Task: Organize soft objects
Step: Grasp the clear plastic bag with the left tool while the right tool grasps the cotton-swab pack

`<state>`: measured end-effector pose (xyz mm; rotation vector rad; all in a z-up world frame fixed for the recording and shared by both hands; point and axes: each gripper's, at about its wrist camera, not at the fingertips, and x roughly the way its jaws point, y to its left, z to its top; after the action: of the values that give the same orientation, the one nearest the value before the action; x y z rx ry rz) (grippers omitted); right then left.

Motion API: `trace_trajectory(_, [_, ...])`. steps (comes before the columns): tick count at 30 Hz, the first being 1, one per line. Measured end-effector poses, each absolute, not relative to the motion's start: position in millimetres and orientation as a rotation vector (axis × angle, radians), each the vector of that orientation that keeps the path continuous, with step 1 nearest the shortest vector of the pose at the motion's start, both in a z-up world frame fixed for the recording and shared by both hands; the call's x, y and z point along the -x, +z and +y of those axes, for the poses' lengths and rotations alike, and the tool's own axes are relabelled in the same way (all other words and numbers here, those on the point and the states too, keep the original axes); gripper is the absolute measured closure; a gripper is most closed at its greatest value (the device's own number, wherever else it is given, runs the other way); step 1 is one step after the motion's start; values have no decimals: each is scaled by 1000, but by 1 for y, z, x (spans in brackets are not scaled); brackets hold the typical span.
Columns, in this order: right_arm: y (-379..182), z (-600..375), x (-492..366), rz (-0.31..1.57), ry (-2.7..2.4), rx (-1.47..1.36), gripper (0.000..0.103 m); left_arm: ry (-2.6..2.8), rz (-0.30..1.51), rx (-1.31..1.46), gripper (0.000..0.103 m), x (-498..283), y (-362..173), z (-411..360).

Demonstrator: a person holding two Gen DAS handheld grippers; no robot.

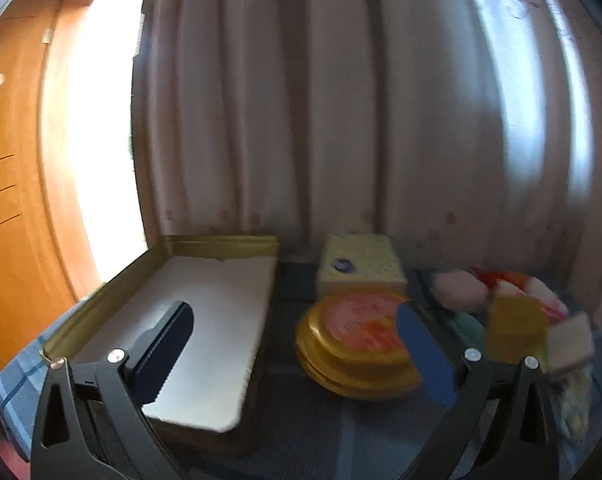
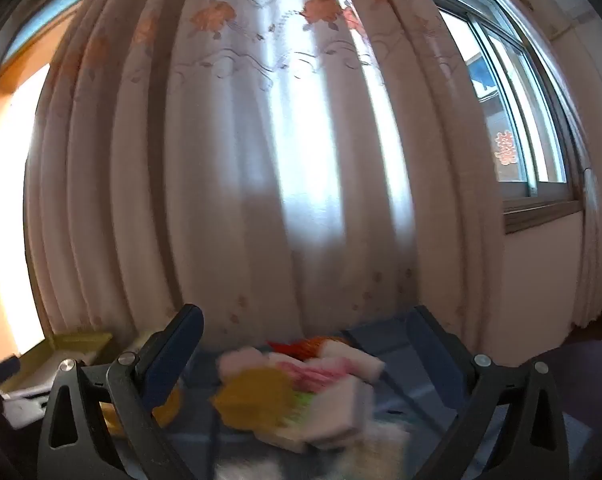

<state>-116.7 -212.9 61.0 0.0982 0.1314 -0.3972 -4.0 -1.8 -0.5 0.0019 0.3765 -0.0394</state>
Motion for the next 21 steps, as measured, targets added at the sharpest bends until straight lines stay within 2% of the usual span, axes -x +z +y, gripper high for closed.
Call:
trace_trajectory(3, [57,-238,138,195,-429,-119,1,-152,401,-12,0,16,-2,-10])
trace_trajectory(9, [26,-288,163,437,-437,-183,3,-289,463,-32,1,27,-5,-37])
trace_trajectory(10, [22,-293,165,465,-419,-210,8,-304,453,-34,1,29,-9,-40])
trace_trajectory(11, [17,-296,165,491,-399,-228,17,-332,482,-4,1,30,-12,-45])
trace_trajectory(13, [11,-291,159,534,-360,-205,24,-367,509,-2,2,33,-17,-53])
trace_trajectory(15, [7,-287,147,584,-314,-209,24,-380,534,0,4,37,-20,-59])
trace_trajectory(21, [-5,-293,102,746,-255,-382,24,-362,638,-83,5,34,-21,-56])
